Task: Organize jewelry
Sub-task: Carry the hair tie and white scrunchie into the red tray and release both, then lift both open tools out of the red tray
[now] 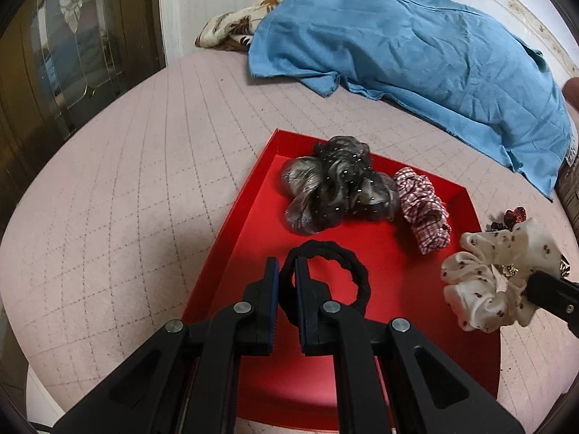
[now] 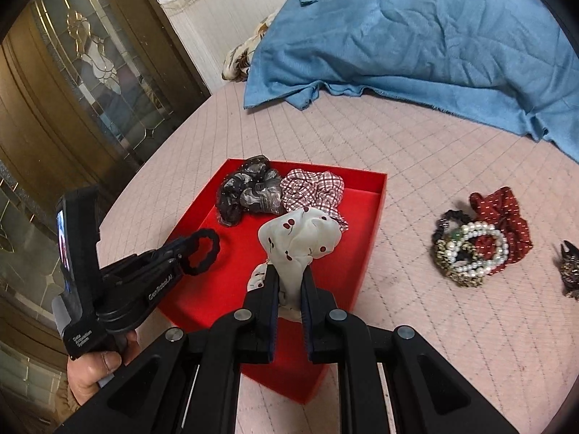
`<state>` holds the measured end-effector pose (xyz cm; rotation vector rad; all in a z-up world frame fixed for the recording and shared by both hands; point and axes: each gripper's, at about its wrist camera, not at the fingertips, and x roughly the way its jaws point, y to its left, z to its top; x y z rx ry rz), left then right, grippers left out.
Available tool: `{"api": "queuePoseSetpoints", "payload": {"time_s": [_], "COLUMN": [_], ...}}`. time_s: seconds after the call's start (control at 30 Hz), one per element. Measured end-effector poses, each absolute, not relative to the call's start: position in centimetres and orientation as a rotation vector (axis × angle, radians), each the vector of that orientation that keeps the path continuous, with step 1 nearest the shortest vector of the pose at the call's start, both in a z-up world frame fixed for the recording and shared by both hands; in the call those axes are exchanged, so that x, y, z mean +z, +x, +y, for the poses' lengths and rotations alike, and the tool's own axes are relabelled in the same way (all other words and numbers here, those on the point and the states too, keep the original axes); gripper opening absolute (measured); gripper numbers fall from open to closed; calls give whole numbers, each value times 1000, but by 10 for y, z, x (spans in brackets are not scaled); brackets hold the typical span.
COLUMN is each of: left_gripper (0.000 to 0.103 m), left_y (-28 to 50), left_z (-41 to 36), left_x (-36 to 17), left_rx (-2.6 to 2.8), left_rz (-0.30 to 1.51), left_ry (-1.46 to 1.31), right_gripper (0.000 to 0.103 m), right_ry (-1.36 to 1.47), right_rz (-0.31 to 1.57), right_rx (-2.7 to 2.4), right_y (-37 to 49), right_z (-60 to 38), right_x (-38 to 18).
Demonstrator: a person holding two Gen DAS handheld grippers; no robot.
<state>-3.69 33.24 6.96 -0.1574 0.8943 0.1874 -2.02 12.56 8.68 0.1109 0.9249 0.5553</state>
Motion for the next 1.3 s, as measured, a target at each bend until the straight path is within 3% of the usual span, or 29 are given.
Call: {"api": "queuePoseSetpoints", "payload": {"time_s": [0.87, 0.93, 1.0, 1.1, 1.3], "left_gripper": [9, 12, 28, 44, 50], "left_y": [-20, -21, -23, -26, -29], "left_z": [333, 331, 330, 330, 331], "left_x": [53, 54, 56, 60, 63], "left_rx": [194, 190, 189, 197, 220], "left_rz": [929, 922, 910, 887, 864], "left_ry": [-100, -92, -86, -82, -70], "right_gripper": [14, 14, 14, 15, 28], "right_ry": [149, 144, 136, 130, 154], "right_rz": [1041, 1037, 1035, 1030, 1003], "right_rx": [560, 559, 564, 570, 577], "right_y": [25, 25, 24, 21, 15], "right_z": [154, 156, 157, 157, 151], "right_x": [35, 36, 38, 41, 53]}}
